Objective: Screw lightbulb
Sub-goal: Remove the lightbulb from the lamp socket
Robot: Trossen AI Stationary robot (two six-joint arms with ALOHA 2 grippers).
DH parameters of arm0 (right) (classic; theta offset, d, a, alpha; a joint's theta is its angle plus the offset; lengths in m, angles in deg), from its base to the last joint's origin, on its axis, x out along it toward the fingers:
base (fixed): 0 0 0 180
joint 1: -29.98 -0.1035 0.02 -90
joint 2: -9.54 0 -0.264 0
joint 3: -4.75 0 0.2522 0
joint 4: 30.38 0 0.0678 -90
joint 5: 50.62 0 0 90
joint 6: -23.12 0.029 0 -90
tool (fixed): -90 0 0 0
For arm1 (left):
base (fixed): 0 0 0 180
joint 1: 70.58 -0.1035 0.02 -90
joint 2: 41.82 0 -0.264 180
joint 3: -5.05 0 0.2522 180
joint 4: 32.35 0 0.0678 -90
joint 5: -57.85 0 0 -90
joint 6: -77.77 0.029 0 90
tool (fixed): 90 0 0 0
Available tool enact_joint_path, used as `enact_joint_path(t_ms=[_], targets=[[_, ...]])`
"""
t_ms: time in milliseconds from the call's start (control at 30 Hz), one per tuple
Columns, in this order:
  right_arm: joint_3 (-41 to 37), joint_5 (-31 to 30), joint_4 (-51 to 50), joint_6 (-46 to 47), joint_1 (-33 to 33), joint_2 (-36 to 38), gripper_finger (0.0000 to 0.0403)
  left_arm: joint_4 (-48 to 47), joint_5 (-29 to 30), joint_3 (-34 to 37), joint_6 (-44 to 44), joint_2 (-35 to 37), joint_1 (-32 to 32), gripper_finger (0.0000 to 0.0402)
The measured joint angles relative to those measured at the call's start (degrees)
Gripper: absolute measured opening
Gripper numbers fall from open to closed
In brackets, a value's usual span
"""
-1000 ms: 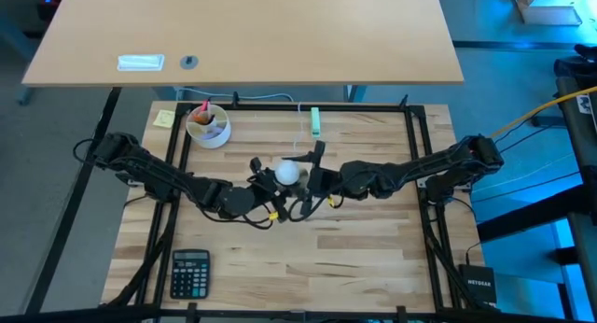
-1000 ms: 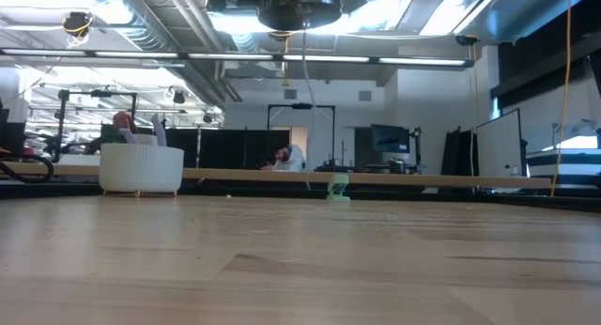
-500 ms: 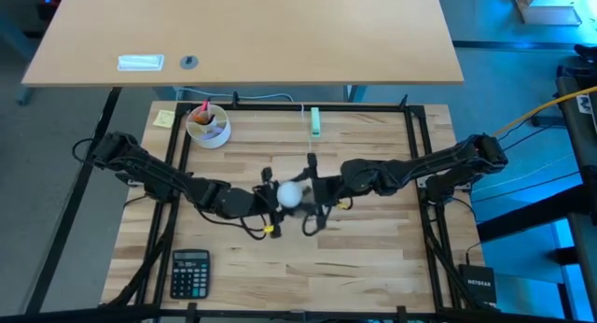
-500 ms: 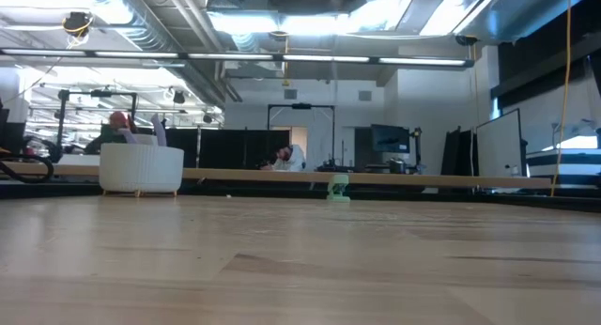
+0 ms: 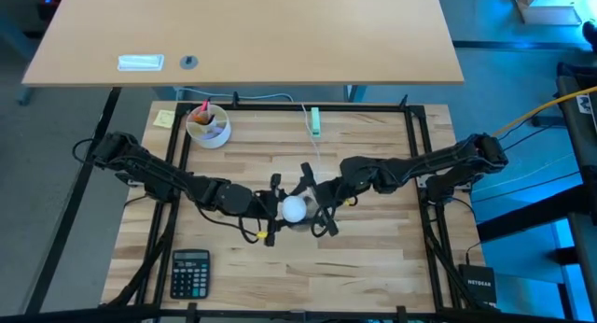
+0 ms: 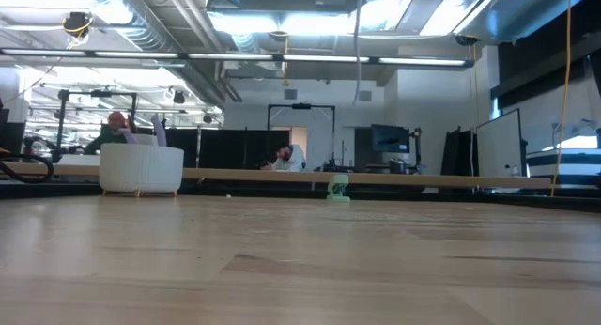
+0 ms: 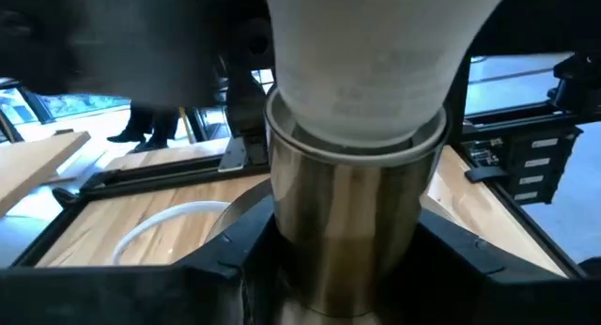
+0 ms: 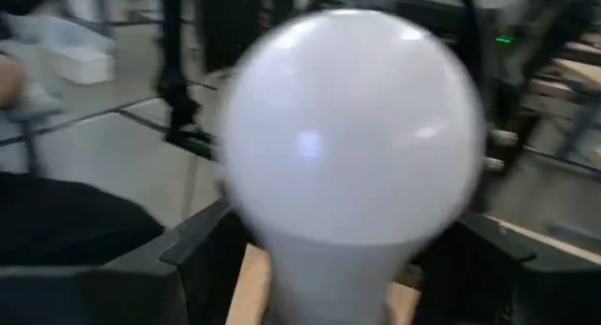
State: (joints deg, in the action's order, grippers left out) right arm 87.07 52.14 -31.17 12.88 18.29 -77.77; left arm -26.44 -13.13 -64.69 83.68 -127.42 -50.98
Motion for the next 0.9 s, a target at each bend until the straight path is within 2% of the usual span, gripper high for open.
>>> enact_joint_path(t_ms=[100, 300, 633, 767, 833, 900], targets=[[-0.03, -6.23, -1.49, 0.43, -0.01, 0.80, 0.0301, -0.11, 1.26, 0.00, -0.77, 0.00, 0.00, 0.0171], [-0.04, -15.33, -10.58, -0.45, -0.01, 5.47, 0.0327, -0.90, 8.10, 0.00, -1.36, 0.15, 0.12, 0.0171], [0.02, -26.22, -22.53, -0.50, 0.06, 13.61, 0.0335, -1.22, 17.27, -0.02, -4.11, 1.21, 0.51, 0.0171], [0.02, -28.67, -20.95, -0.23, 0.06, 14.40, 0.0335, -1.21, 25.45, 0.00, -5.69, 1.25, 0.55, 0.0171], [0.02, -29.27, -18.54, -0.28, 0.06, 13.42, 0.0335, -1.12, 31.34, -0.02, -7.32, 1.25, 0.55, 0.0171], [0.09, -29.57, -15.85, -0.53, 0.06, 11.69, 0.0335, -0.99, 34.63, -0.02, -8.73, 1.27, 0.47, 0.0171]])
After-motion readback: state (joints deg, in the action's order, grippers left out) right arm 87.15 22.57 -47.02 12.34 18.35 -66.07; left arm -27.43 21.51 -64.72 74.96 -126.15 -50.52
